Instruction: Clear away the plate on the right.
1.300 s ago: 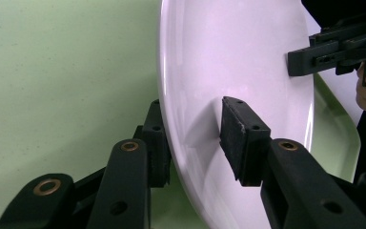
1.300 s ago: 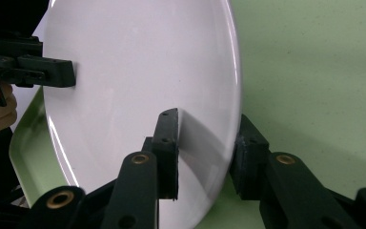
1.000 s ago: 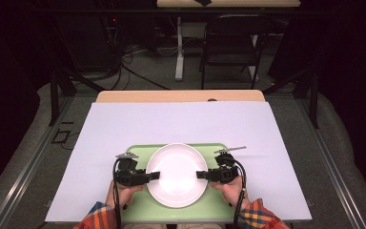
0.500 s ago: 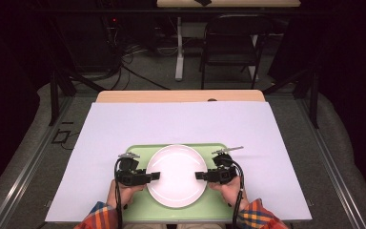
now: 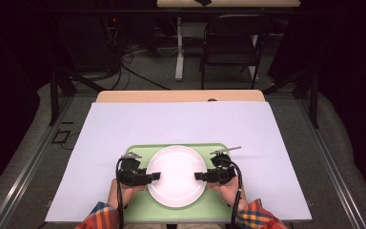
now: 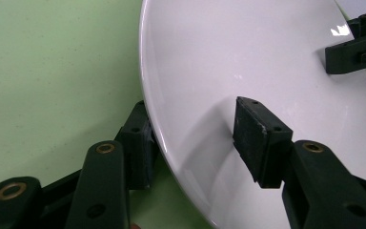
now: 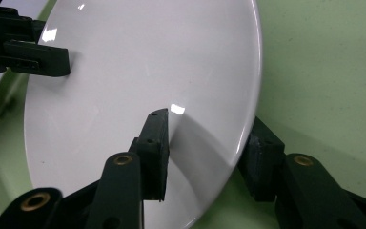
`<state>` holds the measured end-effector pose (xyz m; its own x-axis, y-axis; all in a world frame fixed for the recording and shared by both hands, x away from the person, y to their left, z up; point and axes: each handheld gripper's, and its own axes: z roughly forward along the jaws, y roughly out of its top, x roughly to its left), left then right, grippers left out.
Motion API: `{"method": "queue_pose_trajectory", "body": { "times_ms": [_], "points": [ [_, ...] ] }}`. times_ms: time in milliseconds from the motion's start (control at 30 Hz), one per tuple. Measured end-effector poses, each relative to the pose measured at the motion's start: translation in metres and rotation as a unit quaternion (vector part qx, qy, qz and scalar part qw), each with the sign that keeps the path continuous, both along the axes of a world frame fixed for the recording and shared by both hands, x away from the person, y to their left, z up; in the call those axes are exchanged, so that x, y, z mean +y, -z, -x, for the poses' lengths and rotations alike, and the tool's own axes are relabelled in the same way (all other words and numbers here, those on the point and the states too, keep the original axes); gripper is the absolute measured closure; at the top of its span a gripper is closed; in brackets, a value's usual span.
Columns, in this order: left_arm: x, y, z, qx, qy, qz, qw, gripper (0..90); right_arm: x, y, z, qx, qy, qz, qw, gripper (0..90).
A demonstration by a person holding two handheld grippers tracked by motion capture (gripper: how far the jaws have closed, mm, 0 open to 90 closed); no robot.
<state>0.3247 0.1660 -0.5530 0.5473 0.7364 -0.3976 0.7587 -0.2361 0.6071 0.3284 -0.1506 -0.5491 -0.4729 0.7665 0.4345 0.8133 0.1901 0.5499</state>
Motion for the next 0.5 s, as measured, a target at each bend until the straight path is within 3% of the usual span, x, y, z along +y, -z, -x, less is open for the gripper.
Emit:
{"method": "queue_pose_trajectory", "body": {
  "times_ms": [200,300,500],
  "points": [
    [-0.0012,-0.0012,0.0004,-0.006,-0.003,-0.015,0.9999,50.8,0.0029,-0.0016,0.0012,-0.012,-0.006,0.020,0.9997,54.8],
    [-0.0036,-0.0032,0.0024,-0.026,-0.009,-0.054,0.9981,52.1,0.0047,-0.0021,0.0020,-0.022,-0.011,0.030,0.9993,53.3],
    [-0.0037,-0.0036,0.0027,-0.025,-0.011,-0.057,0.9980,52.7,0.0066,-0.0030,0.0030,-0.037,-0.020,0.047,0.9980,51.0]
  ]
}}
